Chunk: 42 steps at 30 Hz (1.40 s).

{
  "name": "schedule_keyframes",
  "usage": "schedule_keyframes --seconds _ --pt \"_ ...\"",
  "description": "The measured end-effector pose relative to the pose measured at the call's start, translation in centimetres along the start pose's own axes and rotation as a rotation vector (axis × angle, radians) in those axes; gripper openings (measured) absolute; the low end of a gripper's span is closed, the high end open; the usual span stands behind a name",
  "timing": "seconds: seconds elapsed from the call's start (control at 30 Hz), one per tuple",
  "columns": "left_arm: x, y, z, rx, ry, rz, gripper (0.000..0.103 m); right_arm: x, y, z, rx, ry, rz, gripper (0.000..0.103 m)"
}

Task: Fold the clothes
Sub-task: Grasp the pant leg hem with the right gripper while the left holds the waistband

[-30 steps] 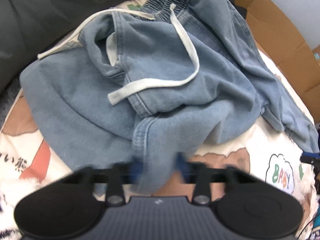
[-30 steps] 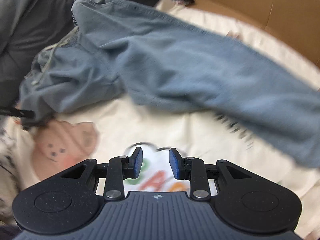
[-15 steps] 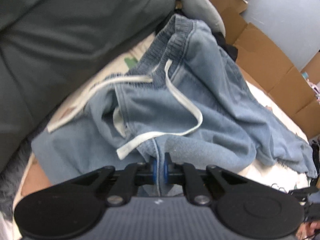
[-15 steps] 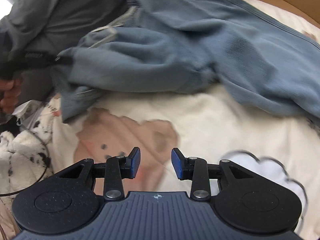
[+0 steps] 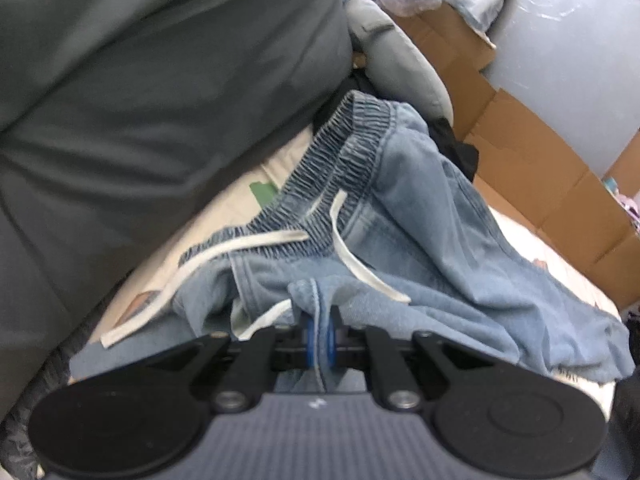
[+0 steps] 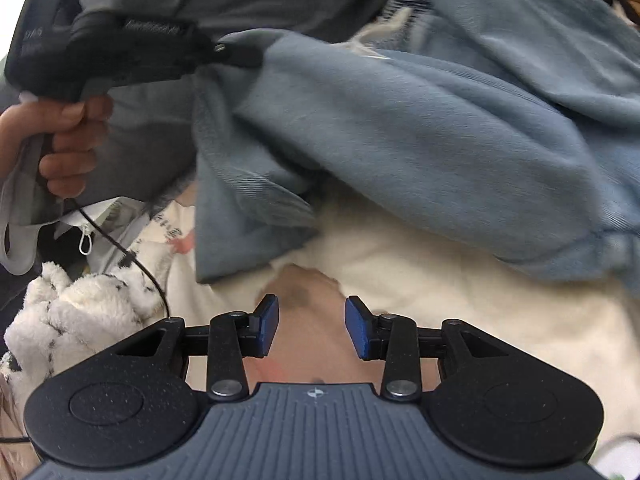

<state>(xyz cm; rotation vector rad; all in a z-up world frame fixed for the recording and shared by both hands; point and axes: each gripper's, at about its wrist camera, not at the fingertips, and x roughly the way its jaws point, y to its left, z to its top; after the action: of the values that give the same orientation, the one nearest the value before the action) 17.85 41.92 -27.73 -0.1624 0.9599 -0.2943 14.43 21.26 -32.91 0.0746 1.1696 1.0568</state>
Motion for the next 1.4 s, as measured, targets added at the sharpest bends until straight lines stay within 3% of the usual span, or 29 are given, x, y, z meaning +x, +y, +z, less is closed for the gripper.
schedule_keyframes --seconds 0.23,0.3,0.6,0.83,1.0,1.07,1.13,1.4 --pt "0.3 0.7 0.1 0.002 0.004 -0.006 0.007 4.6 1.0 1.6 -0.015 -0.049 0.002 0.047" --pt "0.1 0.8 0.0 0.005 0.007 -0.009 0.007 5.0 0.9 1.8 -0.015 -0.051 -0.002 0.054" --pt "-0.1 1.2 -0.3 -0.02 -0.005 -0.031 0.007 6.8 1.0 2.6 -0.007 -0.061 -0.021 0.055" --pt "-0.8 1.1 -0.3 -0.051 -0.026 -0.051 0.007 8.6 1.8 2.9 -0.004 -0.077 -0.016 0.061" --pt "-0.8 1.5 -0.7 -0.079 -0.022 -0.055 0.007 9.7 2.6 3.0 -0.019 -0.082 0.017 0.061" --pt "-0.8 1.5 -0.7 -0.08 -0.019 -0.056 0.007 9.8 2.7 2.6 -0.029 -0.094 0.023 0.054" --pt "-0.8 1.4 -0.7 -0.078 -0.019 -0.054 0.007 9.8 2.0 2.6 -0.002 -0.089 0.018 0.002" --pt "-1.0 0.9 -0.7 -0.079 -0.027 -0.051 0.007 6.4 0.1 1.8 0.047 -0.089 0.059 0.001"
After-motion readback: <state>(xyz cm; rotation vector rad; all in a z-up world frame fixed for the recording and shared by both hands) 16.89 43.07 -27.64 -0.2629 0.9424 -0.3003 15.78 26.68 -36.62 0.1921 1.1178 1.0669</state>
